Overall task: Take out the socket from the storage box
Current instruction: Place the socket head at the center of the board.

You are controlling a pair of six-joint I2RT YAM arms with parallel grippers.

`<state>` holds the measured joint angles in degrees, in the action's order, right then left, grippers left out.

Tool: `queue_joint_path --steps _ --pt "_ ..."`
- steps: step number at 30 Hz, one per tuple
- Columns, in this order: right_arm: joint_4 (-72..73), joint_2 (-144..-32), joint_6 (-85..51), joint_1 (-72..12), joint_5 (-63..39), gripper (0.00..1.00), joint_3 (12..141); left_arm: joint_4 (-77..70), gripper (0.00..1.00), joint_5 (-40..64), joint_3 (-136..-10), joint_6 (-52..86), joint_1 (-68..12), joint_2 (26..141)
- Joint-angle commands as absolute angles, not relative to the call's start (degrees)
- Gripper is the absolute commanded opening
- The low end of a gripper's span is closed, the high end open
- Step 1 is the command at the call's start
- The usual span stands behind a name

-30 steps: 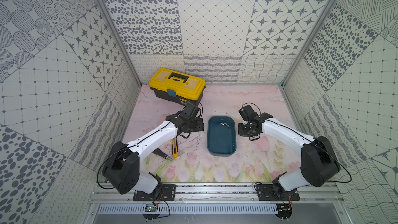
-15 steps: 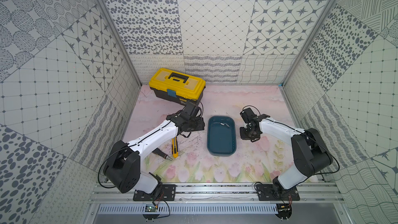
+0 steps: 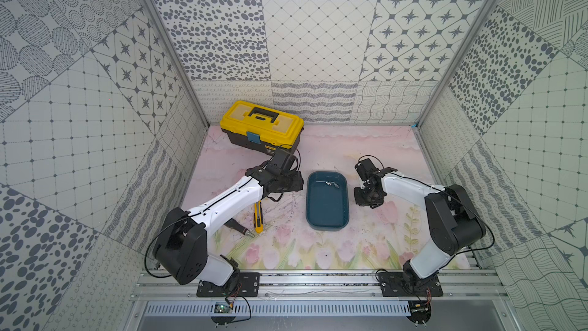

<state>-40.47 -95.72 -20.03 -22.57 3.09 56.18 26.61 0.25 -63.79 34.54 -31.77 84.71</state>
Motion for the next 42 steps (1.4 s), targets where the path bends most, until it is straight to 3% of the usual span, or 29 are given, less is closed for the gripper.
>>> queue_joint_path --steps 1,23,42 --pt "-40.1 -96.2 -20.0 -22.2 3.8 0.28 57.3 27.2 0.58 1.1 -64.9 34.8 -31.7 85.1" --pt "-45.7 -86.4 -20.7 -22.0 6.2 0.36 57.9 28.2 0.59 0.8 -67.2 34.5 -34.0 85.6" --pt "-46.5 -72.8 -22.7 -21.7 -1.7 0.40 58.1 23.5 0.59 -1.6 -76.2 36.4 -46.0 98.6"
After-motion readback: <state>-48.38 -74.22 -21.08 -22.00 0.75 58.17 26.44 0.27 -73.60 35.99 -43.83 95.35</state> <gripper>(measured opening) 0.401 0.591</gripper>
